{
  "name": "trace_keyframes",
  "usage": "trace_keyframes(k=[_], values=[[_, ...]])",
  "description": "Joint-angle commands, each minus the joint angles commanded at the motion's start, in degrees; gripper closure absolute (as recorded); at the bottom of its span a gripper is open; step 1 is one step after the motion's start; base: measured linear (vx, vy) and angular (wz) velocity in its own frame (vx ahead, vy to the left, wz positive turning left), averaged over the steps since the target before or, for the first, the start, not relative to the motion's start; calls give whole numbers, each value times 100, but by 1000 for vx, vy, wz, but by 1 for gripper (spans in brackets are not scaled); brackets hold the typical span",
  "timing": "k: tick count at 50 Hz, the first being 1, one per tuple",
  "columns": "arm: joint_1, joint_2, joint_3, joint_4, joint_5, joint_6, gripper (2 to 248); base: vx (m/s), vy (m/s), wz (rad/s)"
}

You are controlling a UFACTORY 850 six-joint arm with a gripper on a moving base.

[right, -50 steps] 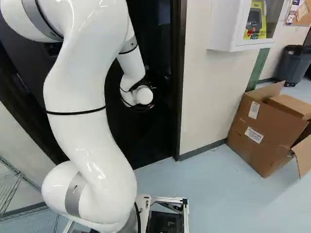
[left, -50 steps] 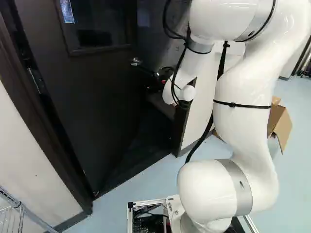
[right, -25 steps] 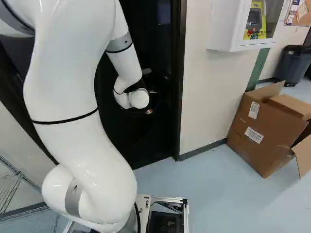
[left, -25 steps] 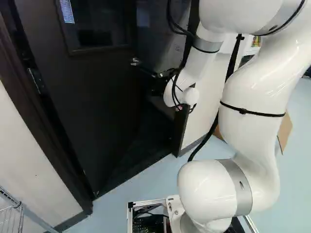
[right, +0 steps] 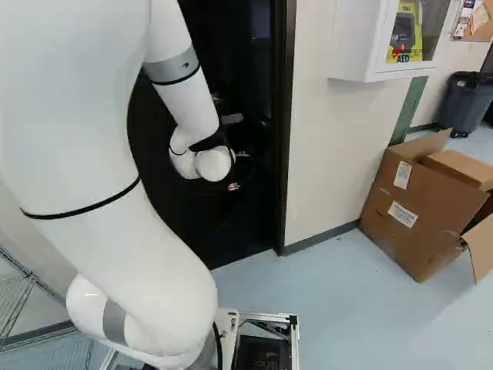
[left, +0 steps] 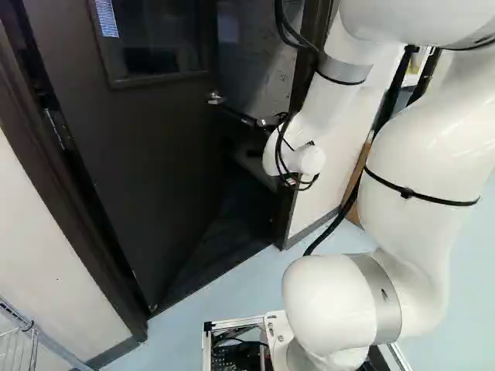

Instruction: Open the door and move inside

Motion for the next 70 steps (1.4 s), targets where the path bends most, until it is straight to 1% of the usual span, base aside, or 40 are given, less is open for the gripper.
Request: trace_keyframes(k=[15, 48, 56, 70], values=[[-35, 442, 460, 406, -97, 0, 3, 0, 0, 0], [-99, 1449, 1427, 1207, -107, 0, 3, 0, 0, 0], [-104, 1519, 1490, 1250, -107, 0, 3, 0, 0, 0], [-105, 1526, 1496, 1254, -107, 0, 3, 0, 0, 0]])
